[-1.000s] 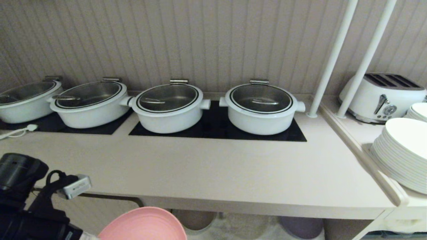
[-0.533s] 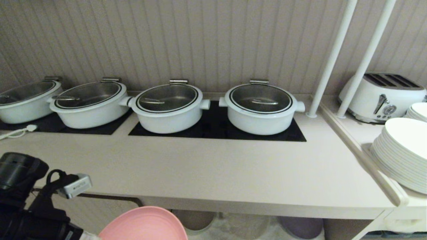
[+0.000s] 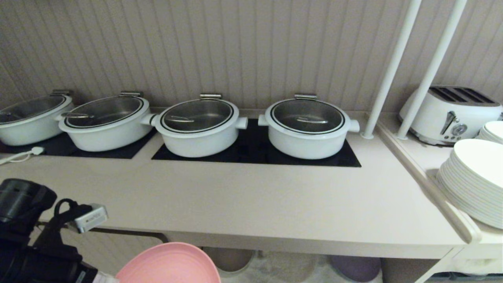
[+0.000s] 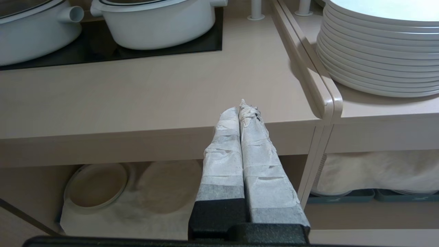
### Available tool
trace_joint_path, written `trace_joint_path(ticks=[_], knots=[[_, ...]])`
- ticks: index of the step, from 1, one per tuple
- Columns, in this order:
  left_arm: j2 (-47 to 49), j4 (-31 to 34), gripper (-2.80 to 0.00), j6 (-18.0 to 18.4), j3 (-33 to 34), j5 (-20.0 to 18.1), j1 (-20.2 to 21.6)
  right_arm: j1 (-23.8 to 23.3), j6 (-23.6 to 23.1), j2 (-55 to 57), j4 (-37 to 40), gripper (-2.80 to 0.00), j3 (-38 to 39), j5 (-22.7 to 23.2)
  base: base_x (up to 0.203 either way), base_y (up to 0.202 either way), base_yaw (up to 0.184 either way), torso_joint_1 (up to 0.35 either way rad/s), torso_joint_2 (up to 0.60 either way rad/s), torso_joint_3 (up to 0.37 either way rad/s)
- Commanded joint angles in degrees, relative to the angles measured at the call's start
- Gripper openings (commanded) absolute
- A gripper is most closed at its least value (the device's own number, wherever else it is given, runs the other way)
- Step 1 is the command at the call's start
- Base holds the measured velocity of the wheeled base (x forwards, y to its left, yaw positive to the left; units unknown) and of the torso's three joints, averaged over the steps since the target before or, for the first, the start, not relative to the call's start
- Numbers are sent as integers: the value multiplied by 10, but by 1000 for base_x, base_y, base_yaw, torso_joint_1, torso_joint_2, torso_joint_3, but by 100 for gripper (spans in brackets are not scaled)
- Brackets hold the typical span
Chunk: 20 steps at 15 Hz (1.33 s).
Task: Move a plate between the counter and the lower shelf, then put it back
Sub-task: Put the plate in the cupboard
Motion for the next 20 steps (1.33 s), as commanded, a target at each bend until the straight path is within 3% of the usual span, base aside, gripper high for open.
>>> trace_joint_path(ticks=[1, 20], knots=[[5, 2, -280, 0, -2, 0, 1, 0, 0, 0, 0, -280, 0, 0, 0, 0, 0, 0, 0, 0], [3, 2, -280, 1, -1, -1, 0, 0, 0, 0, 0, -280, 0, 0, 0, 0, 0, 0, 0, 0]])
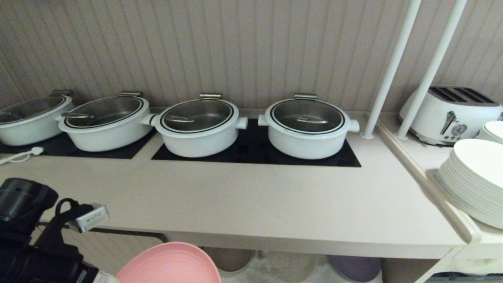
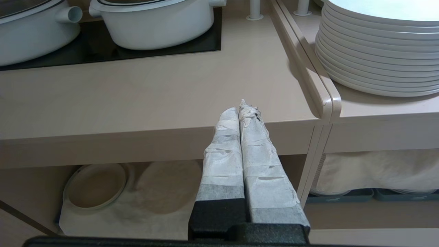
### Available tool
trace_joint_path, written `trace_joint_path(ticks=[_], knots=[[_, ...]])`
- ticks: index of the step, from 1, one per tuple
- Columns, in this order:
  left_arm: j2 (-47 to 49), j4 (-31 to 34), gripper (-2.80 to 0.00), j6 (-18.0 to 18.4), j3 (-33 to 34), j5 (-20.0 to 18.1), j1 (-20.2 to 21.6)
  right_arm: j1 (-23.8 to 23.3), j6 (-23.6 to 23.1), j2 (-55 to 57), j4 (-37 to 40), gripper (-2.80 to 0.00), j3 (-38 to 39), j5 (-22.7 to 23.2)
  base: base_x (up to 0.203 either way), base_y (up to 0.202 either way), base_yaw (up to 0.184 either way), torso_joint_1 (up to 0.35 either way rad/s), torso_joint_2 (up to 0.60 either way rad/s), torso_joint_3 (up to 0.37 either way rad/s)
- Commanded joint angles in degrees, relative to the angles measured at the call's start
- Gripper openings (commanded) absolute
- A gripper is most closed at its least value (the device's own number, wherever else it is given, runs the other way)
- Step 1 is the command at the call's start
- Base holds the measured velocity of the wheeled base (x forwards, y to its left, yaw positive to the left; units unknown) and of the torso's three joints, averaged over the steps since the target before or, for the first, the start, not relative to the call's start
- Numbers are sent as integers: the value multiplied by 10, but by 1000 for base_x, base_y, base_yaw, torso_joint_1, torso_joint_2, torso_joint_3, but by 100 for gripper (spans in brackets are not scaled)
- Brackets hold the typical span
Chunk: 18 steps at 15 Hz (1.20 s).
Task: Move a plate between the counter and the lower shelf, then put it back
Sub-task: Put the plate in the cupboard
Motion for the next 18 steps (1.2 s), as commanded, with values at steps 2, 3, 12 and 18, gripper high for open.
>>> trace_joint_path(ticks=[2, 3, 12, 18], knots=[[1, 1, -280, 1, -1, -1, -1, 0, 0, 0, 0, -280, 0, 0, 0, 0, 0, 0, 0, 0], [1, 1, -280, 1, -1, -1, 0, 0, 0, 0, 0, -280, 0, 0, 0, 0, 0, 0, 0, 0], [2, 1, -280, 1, -1, -2, -1, 0, 0, 0, 0, -280, 0, 0, 0, 0, 0, 0, 0, 0], [2, 1, -280, 2, -1, -2, -1, 0, 0, 0, 0, -280, 0, 0, 0, 0, 0, 0, 0, 0]])
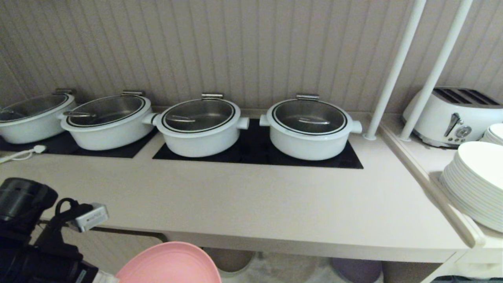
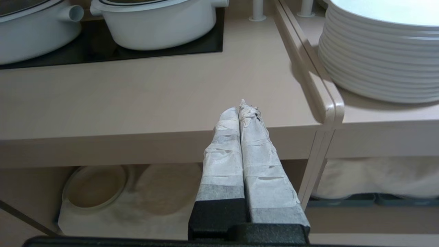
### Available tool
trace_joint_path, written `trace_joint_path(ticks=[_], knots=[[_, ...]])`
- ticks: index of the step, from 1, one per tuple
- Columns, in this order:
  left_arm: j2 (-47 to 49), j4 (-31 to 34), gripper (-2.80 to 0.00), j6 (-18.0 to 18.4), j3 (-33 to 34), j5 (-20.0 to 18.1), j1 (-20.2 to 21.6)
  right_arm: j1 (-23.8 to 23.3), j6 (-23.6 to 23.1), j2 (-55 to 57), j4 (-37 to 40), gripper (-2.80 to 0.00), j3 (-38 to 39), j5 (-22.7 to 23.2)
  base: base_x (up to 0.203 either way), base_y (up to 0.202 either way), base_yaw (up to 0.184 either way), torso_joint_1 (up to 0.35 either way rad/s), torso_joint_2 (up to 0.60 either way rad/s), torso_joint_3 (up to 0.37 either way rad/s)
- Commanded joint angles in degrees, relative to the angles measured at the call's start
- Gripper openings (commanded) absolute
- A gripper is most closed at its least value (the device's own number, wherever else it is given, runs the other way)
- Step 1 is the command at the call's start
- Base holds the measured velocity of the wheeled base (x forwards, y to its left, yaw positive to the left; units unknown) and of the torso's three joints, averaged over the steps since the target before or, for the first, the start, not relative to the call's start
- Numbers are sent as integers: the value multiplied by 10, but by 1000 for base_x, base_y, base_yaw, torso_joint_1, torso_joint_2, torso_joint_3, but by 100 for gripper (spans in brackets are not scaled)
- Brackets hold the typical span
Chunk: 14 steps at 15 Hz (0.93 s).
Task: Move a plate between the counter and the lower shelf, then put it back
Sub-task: Put the plate in the cupboard
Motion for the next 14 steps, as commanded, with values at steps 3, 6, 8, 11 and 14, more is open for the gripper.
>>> trace_joint_path(ticks=[3, 6, 8, 11, 14], knots=[[0, 1, -280, 1, 0, -2, 0, 0, 0, 0, 0, -280, 0, -1, 0, -170, 11, 2, 4, 2], [0, 1, -280, 1, 0, -2, 0, 0, 0, 0, 0, -280, 0, -1, 0, -195, 0, 3, 4, 2], [0, 1, -280, 0, 0, -2, 0, 0, 0, 0, 0, -280, 0, -1, 0, -192, 2, 2, 1, 3], [0, 1, -280, 0, 0, -2, 0, 0, 0, 0, 0, -280, 0, -1, 0, -194, 1, 0, 5, 4], [0, 1, -280, 0, 0, -2, 0, 0, 0, 0, 0, -280, 0, -1, 0, -192, 0, 3, 3, 6]])
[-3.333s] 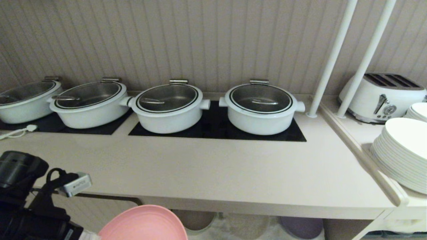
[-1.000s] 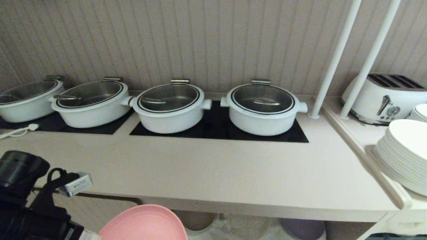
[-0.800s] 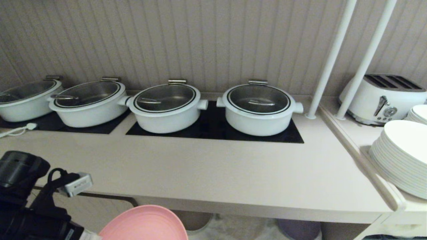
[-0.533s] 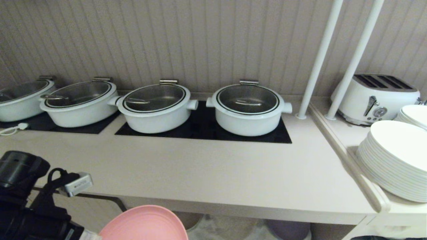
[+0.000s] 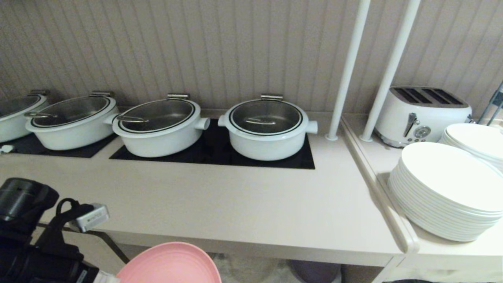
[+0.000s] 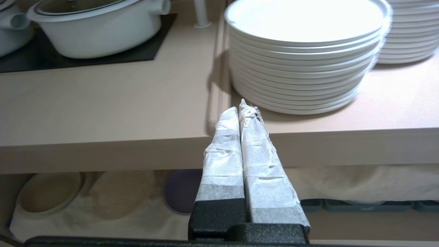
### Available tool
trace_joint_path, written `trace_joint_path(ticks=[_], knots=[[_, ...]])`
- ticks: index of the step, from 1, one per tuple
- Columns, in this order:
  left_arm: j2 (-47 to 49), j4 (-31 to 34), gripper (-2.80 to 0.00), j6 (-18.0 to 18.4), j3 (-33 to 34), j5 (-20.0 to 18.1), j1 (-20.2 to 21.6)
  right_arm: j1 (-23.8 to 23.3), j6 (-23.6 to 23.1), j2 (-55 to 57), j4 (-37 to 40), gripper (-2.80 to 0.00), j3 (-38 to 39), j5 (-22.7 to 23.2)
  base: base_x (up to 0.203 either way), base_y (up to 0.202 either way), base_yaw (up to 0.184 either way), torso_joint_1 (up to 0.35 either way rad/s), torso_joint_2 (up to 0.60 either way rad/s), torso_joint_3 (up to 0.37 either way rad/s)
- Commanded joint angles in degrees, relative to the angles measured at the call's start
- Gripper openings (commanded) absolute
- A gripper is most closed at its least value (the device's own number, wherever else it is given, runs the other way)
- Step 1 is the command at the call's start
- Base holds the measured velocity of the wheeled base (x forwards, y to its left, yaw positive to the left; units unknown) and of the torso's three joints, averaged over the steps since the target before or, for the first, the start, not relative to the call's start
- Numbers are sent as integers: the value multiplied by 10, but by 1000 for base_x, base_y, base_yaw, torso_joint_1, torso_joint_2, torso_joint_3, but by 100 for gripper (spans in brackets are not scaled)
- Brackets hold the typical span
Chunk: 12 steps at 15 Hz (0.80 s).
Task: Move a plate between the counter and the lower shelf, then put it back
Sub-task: Put the plate in the cupboard
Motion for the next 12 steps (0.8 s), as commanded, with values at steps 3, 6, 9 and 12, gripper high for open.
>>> trace_joint_path(ticks=[3, 6, 9, 12], knots=[[0, 3, -280, -2, 0, -1, 1, 0, 0, 0, 0, -280, 0, 0, 0, -75, -2, 2, 3, 2], [-3, 6, -280, -24, -6, -1, 1, 0, 0, 0, 0, -280, 0, 0, 0, 0, 0, 0, 0, 0], [-8, 10, -280, -24, -5, 0, 1, 0, 0, 0, 0, -280, 0, 0, 0, 0, 0, 0, 0, 0], [-21, 57, -280, -16, -6, 1, 1, 0, 0, 0, 0, -280, 0, 0, 0, 0, 0, 0, 0, 0]])
